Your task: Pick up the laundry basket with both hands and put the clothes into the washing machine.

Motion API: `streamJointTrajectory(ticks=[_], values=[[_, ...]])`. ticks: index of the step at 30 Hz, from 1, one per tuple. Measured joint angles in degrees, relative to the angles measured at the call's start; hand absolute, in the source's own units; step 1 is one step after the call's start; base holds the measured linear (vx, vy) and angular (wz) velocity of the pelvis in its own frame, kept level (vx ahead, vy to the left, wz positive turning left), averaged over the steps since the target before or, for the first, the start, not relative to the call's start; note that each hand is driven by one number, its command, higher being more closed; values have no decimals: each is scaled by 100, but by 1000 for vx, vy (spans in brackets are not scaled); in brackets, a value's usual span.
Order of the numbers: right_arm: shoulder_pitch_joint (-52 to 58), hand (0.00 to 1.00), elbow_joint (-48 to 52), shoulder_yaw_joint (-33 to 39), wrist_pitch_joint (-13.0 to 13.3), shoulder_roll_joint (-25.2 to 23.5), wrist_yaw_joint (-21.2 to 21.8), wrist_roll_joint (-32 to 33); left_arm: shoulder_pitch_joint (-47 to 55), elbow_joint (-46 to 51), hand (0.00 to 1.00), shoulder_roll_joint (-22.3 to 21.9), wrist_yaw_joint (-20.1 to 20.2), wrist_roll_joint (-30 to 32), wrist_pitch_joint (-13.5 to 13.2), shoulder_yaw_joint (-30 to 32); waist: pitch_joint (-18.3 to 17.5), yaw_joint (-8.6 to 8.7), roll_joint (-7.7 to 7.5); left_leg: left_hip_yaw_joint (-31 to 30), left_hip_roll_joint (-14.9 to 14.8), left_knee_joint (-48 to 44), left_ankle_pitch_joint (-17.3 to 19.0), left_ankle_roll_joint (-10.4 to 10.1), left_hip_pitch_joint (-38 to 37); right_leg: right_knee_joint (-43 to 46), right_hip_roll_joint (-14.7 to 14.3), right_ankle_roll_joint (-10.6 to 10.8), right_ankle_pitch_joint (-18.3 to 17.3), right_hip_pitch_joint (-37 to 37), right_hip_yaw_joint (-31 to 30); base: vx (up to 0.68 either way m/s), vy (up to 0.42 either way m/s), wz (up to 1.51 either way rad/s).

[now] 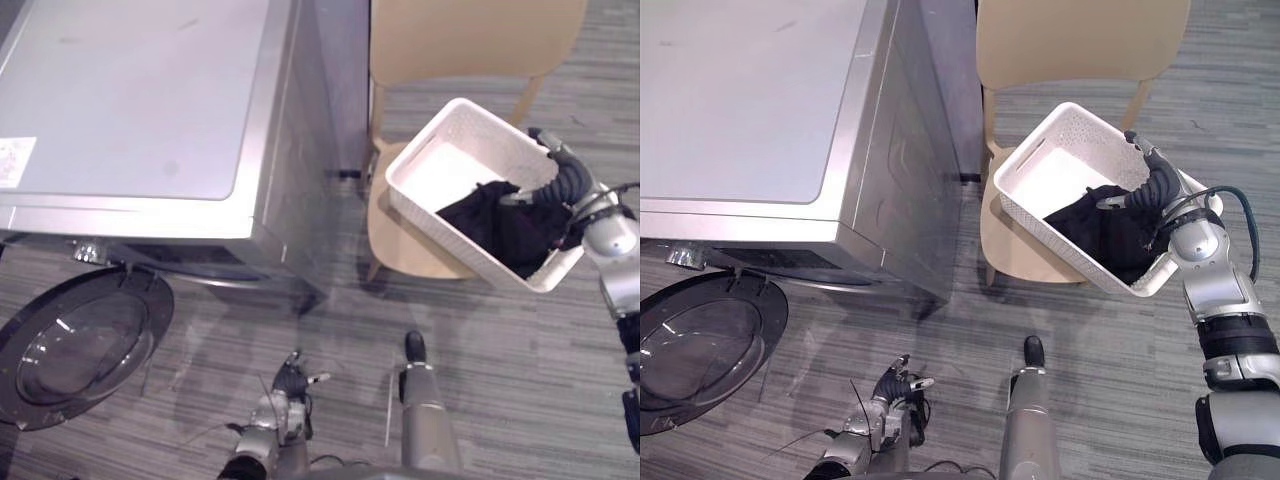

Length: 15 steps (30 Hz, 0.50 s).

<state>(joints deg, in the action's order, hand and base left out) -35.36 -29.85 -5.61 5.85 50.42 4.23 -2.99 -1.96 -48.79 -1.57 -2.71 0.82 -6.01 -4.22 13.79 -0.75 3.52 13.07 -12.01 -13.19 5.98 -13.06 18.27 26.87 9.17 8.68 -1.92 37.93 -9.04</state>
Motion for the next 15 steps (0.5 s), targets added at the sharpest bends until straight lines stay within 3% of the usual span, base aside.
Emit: streamJointTrajectory(ticks=[7,15], values=[[-482,0,-1083,-401,-16,5,-4,16,-308,273,0,41,-11,-48,-14,-15,317,4,0,99,104,-189,0,0,283,395,114,25,-175,353,-81,-5,-21,10],[-787,0,-1720,-361,-25,181,-75,268,-483,1087,0,167,-171,-310,-121,-112,681,7,38,132,290,-428,-103,75,674,1022,290,10,-417,955,-213,24,-32,15]])
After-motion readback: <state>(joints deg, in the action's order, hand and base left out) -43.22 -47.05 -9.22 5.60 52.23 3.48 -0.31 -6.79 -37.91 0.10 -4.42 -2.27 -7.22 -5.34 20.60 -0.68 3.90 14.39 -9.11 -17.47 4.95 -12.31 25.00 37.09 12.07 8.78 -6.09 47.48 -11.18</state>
